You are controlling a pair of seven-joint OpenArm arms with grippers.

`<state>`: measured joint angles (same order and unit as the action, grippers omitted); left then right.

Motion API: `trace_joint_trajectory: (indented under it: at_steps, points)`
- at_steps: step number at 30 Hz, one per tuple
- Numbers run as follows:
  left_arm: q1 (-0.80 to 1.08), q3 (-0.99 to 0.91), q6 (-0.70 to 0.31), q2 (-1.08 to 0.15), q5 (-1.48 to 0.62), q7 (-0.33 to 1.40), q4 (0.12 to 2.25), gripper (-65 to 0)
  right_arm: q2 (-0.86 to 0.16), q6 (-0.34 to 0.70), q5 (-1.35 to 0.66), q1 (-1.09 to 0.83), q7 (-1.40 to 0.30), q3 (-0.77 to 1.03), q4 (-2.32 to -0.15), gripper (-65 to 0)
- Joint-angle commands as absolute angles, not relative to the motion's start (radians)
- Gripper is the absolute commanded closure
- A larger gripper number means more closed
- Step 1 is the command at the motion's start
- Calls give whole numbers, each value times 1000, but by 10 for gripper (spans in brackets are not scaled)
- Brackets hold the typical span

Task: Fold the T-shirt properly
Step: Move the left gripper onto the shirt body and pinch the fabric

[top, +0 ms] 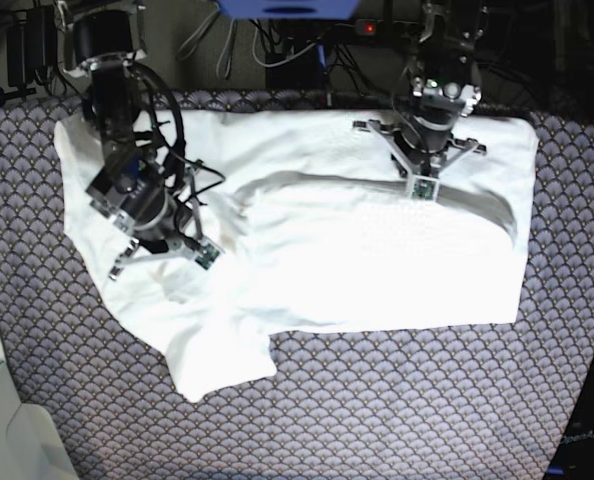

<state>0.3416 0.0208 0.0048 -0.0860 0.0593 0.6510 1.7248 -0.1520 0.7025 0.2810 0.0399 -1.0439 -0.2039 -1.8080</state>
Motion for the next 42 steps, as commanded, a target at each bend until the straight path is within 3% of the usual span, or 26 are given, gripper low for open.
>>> trace_joint_trajectory:
  at_steps: [1, 8, 22, 28, 36, 42]
  points:
    - [329, 19, 12, -88, 48, 634, 1725, -3, -156, 698, 283, 56, -1033, -200, -1822, 0]
    - [260, 19, 12, -88, -33, 634, 1646, -3, -156, 698, 283, 36, -1033, -200, -1821, 0]
    - [154, 18, 13, -22, -77, 634, 1736, -3, -185, 698, 283, -8, -1033, -199, -1824, 0]
    - [160, -110, 13, -19, -85, 644, 1758, -3, -197, 698, 283, -28, -1033, -197, -1828, 0]
    - [173, -159, 4, -30, -85, 908, 1847, -3, -196, 698, 283, -28, -1033, -197, -1828, 0]
    - [166, -154, 4, -30, -85, 949, 1794, -3, -194, 698, 283, -28, -1033, -197, -1828, 0]
